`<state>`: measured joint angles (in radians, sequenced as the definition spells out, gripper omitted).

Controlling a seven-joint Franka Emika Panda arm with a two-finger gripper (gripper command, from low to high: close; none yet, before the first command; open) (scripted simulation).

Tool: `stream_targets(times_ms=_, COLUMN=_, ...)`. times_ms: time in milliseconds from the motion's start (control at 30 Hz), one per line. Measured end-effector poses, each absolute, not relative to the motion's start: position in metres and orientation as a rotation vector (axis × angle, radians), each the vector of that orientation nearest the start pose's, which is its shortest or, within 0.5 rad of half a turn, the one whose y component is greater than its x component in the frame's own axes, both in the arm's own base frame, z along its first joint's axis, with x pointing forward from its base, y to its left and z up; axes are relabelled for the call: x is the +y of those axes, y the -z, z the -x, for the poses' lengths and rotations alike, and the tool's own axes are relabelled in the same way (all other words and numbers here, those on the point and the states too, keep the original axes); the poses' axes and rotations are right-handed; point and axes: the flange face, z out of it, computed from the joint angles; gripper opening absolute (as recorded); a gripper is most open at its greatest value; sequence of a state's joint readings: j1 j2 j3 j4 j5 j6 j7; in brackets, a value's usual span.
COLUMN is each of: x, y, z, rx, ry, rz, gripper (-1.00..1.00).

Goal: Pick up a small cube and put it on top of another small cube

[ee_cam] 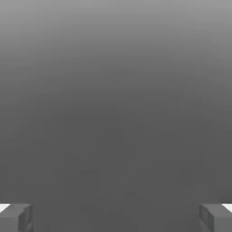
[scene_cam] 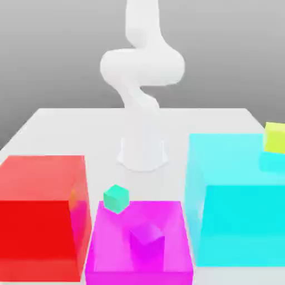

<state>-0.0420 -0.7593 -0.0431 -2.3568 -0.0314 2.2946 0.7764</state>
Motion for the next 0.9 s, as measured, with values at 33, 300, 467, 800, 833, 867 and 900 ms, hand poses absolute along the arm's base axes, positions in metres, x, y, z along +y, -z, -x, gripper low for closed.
stream_targets(times_ms=33, x=-0.055, y=-0.641, z=-0.369, rx=1.183, ry=0.887, rz=2.545, gripper=0.00)
stream_targets(times_ms=300, x=-0.164, y=-0.440, z=-0.359, rx=1.499, ry=0.390, rz=2.791, gripper=0.00)
stream_targets(times_ms=467, x=-0.204, y=-0.314, z=-0.303, rx=1.642, ry=-0.002, rz=2.853, gripper=0.00)
stream_targets(times_ms=800, x=-0.221, y=-0.223, z=-0.249, rx=1.767, ry=-0.217, rz=2.729, gripper=0.00)
stream_targets(times_ms=833, x=-0.222, y=-0.221, z=-0.251, rx=1.776, ry=-0.202, rz=2.714, gripper=0.00)
stream_targets(times_ms=867, x=-0.224, y=-0.219, z=-0.252, rx=1.785, ry=-0.188, rz=2.699, gripper=0.00)
stream_targets(times_ms=900, x=-0.225, y=-0.217, z=-0.253, rx=1.794, ry=-0.172, rz=2.683, gripper=0.00)
